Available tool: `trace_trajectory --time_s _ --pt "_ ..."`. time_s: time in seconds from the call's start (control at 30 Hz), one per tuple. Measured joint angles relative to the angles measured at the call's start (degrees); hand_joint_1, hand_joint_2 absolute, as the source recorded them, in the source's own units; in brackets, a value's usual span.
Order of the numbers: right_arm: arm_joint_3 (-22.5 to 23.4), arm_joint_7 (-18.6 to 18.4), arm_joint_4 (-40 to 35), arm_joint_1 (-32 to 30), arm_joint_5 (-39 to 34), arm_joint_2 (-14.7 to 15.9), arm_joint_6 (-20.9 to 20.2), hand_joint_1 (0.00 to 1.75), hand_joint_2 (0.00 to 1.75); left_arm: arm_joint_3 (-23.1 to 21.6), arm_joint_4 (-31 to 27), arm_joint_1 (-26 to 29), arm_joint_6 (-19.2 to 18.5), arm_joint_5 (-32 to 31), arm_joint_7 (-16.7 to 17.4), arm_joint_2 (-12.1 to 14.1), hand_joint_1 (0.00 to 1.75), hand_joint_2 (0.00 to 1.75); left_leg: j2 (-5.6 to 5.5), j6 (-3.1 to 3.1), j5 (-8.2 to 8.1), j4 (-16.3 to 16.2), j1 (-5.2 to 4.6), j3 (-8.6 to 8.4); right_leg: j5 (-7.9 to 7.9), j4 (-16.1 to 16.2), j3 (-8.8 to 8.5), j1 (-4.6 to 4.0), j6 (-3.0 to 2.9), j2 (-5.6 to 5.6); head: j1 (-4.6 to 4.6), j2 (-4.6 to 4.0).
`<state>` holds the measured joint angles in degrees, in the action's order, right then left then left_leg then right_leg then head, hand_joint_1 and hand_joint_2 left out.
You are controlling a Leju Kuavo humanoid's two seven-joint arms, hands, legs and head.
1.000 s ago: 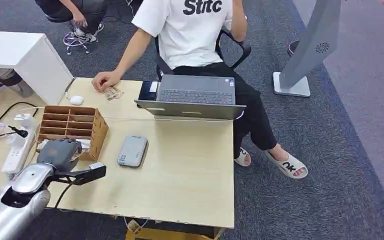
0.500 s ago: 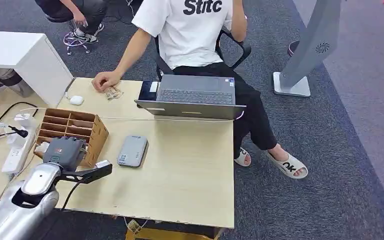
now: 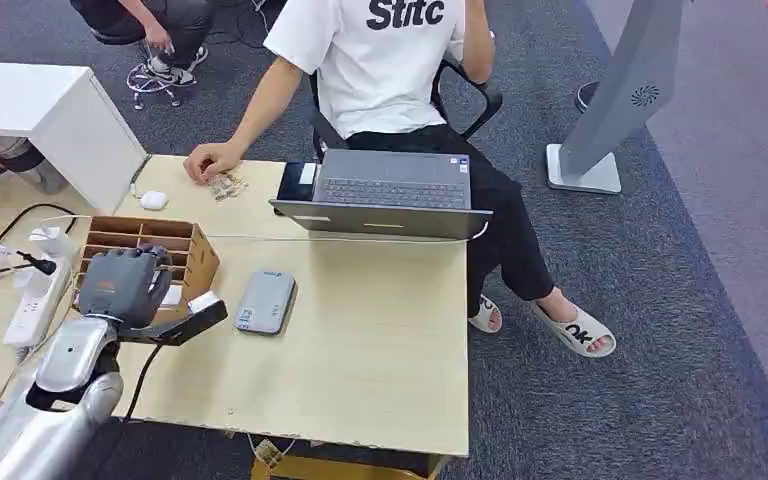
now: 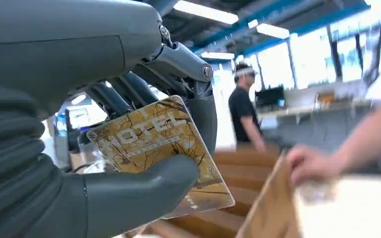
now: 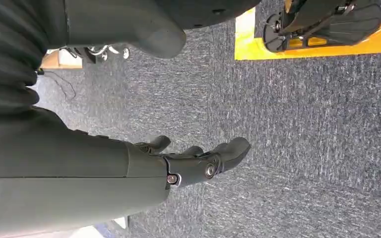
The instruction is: Pass the card to the sensor for recognition and then transmit it.
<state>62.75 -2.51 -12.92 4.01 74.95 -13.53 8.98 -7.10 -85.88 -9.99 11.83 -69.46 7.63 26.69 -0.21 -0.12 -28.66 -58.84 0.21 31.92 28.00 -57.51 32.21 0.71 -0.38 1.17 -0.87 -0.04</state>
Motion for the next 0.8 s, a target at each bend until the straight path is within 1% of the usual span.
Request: trace_trajectory --time_s 0.1,0.23,0.33,0.4,0.47,0.57,0.63,0.7,0.73,0.8 --pt "0.00 0.13 0.00 -0.01 0.13 0.00 0.00 0.00 1.75 2.46 -3.33 0.15 2.18 1.31 -0.92 -1.05 1.75 1.75 0.00 0.00 0.00 0.00 0.00 0.00 0.00 0.00 0.00 0.00 0.00 0.00 0.02 0.00" --pt "0.00 0.11 0.00 -0.02 0.70 0.00 0.00 0.00 1.75 5.07 -6.16 -0.19 3.27 1.66 -1.20 -1.86 1.75 1.75 0.01 0.00 0.00 0.00 0.00 -0.02 0.00 0.00 0.03 0.00 0.00 0.00 0.00 0.00" --pt "-0.04 -0.28 0.00 0.01 1.33 0.00 -0.09 0.00 1.75 6.49 -6.40 -2.62 3.08 1.10 -1.05 -2.16 1.75 1.75 -0.04 -0.03 0.03 0.00 0.01 0.00 0.00 0.00 0.02 -0.01 0.00 -0.04 0.02 0.02" --pt "-0.15 -0.53 0.00 0.02 1.99 0.00 -0.18 0.00 1.75 6.64 -5.96 -5.40 3.10 -1.25 -0.15 -2.23 1.75 1.75 -0.06 -0.03 0.04 0.00 0.01 0.00 -0.01 0.00 0.01 -0.01 -0.01 -0.09 0.00 0.00" --pt "-0.37 -0.92 0.00 0.08 2.47 0.00 -0.26 0.00 1.75 6.64 -4.08 -9.05 2.97 -3.24 0.75 -2.25 1.75 1.75 -0.07 -0.04 0.07 0.00 0.01 0.00 -0.02 0.00 0.01 -0.01 -0.01 -0.11 0.00 0.00" --pt "-0.72 -1.07 0.00 0.27 2.89 0.00 -0.35 0.00 1.75 6.60 0.89 -15.63 2.24 -6.06 1.95 -2.36 1.75 1.75 -0.06 -0.03 0.11 0.00 0.01 -0.01 -0.08 -0.01 0.01 -0.01 0.02 -0.09 0.02 0.00" --pt "-1.12 -1.07 0.00 0.38 3.10 0.02 -0.28 0.00 1.75 5.55 5.52 -20.29 0.28 -12.25 3.87 -2.34 1.75 1.75 -0.06 -0.03 0.12 -0.01 0.01 -0.01 -0.09 -0.01 0.01 -0.01 0.02 -0.09 0.04 0.00" --pt "-1.36 -0.72 0.00 0.58 2.99 0.02 -0.15 0.00 1.75 3.82 10.75 -24.41 -0.09 -17.52 4.99 -1.99 1.75 1.75 -0.05 -0.03 0.12 -0.01 0.01 -0.01 -0.11 -0.01 0.02 -0.01 0.01 -0.06 0.04 0.02" --pt "-1.40 -0.35 0.00 0.67 2.84 0.02 -0.13 0.00 1.75 3.07 13.02 -26.02 0.08 -18.69 5.29 -2.01 1.75 1.75 -0.03 -0.03 0.12 -0.01 0.00 -0.01 -0.11 -0.01 0.02 0.00 0.01 -0.03 0.02 0.00" --pt "-1.42 0.18 0.00 0.80 2.45 0.04 -0.07 0.00 1.75 2.03 17.08 -28.56 1.09 -18.93 5.66 -2.40 1.75 1.75 0.02 -0.03 0.12 -0.02 0.00 -0.02 -0.11 -0.01 0.05 0.00 0.01 0.03 0.02 0.00"
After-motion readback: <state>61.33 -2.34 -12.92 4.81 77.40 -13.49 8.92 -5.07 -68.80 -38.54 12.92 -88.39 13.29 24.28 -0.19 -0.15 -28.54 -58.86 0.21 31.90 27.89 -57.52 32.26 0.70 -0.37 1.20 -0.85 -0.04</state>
